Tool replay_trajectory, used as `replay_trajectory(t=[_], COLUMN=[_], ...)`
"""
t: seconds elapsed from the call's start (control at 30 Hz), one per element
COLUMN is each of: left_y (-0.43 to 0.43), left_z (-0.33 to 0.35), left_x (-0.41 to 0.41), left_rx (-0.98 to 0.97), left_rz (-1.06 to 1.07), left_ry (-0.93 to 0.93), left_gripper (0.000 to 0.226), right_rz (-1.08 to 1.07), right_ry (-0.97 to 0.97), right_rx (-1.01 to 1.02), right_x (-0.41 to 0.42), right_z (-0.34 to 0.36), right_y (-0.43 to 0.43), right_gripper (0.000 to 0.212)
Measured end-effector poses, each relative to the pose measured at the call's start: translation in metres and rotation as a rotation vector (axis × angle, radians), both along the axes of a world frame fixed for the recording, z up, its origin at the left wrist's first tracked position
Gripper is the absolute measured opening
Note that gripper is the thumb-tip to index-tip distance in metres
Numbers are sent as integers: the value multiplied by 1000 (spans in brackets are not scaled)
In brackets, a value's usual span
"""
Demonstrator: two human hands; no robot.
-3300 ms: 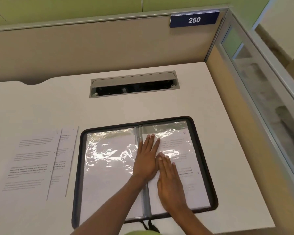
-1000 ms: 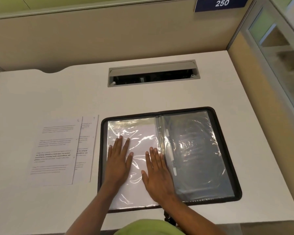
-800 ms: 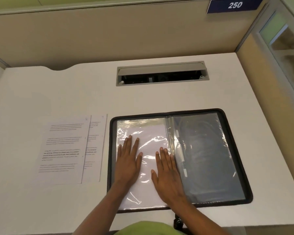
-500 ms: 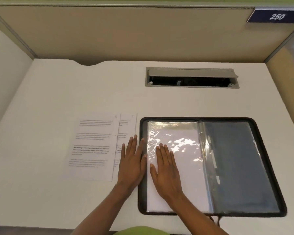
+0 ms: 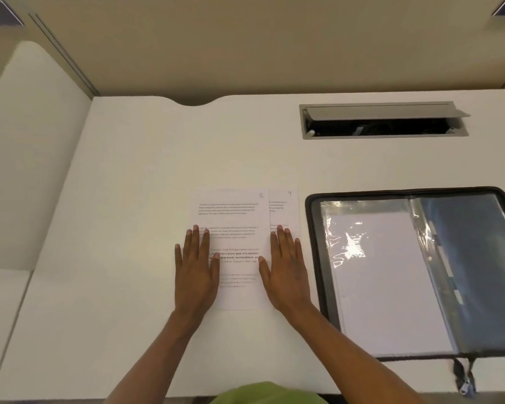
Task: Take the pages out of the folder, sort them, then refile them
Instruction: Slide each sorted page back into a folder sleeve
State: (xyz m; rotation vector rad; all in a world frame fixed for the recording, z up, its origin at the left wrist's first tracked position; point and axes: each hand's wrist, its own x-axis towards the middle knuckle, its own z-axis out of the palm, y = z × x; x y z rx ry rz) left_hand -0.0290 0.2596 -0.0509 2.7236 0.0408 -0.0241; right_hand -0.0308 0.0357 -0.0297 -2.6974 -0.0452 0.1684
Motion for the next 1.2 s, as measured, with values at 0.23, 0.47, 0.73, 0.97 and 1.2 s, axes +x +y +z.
replay_trajectory(t=[0.23, 0.47, 0.73, 0.97, 1.2], left_y=[8, 5, 5, 6, -22], left_z=[-10, -10, -9, 8, 58], left_x=[-4, -5, -3, 2, 18], left_rx=[7, 50, 36, -134, -446], left_rz=[22, 31, 31, 99, 335], left_ry=[19, -3, 13, 15, 20], left_gripper=[64, 63, 64, 66, 62], right_rz=[-50, -149, -428, -477, -514], right_ry=[20, -30, 137, 231, 374], right_rx=[-75, 215, 575, 792, 1096], right_x=[8, 6, 15, 25, 15], right_z=[5, 22, 47, 48, 62], right_y=[17, 32, 44, 21, -39], right_gripper=[71, 51, 39, 31, 24])
